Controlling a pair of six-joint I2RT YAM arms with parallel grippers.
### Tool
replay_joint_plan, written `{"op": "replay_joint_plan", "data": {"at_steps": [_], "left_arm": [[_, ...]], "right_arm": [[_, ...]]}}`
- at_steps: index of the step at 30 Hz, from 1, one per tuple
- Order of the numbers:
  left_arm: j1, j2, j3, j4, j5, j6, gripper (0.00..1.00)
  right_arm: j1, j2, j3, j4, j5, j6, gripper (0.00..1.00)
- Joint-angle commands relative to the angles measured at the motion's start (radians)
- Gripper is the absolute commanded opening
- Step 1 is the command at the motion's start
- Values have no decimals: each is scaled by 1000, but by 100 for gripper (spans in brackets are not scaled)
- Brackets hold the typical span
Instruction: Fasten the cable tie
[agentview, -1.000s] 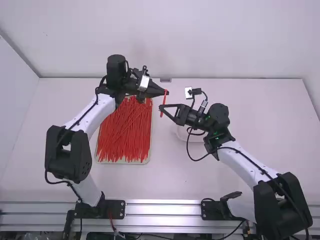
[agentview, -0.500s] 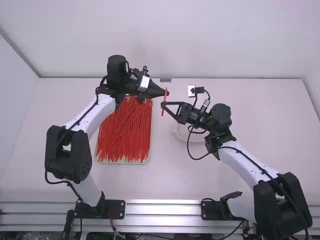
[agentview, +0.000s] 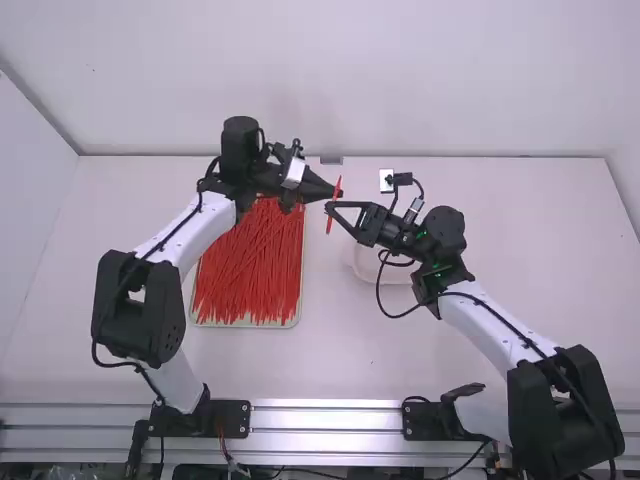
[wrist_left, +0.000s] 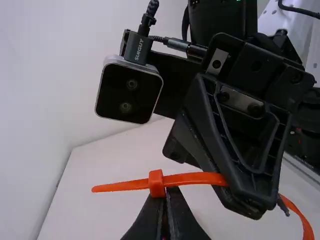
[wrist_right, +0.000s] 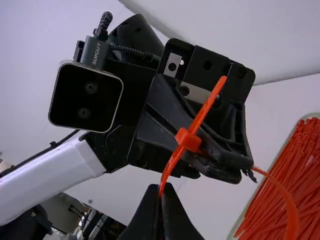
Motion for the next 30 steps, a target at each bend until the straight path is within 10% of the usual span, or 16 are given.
{"op": "replay_joint_plan", "data": {"at_steps": [1,30], "left_arm": [[-21,0,-12,-3,38,15,2],[-52,0,-24,-58,38,23,2]], "right_arm": [[-17,-4,29,11,43,-5,0],[-125,-4,29,15,34,-1,0]]}}
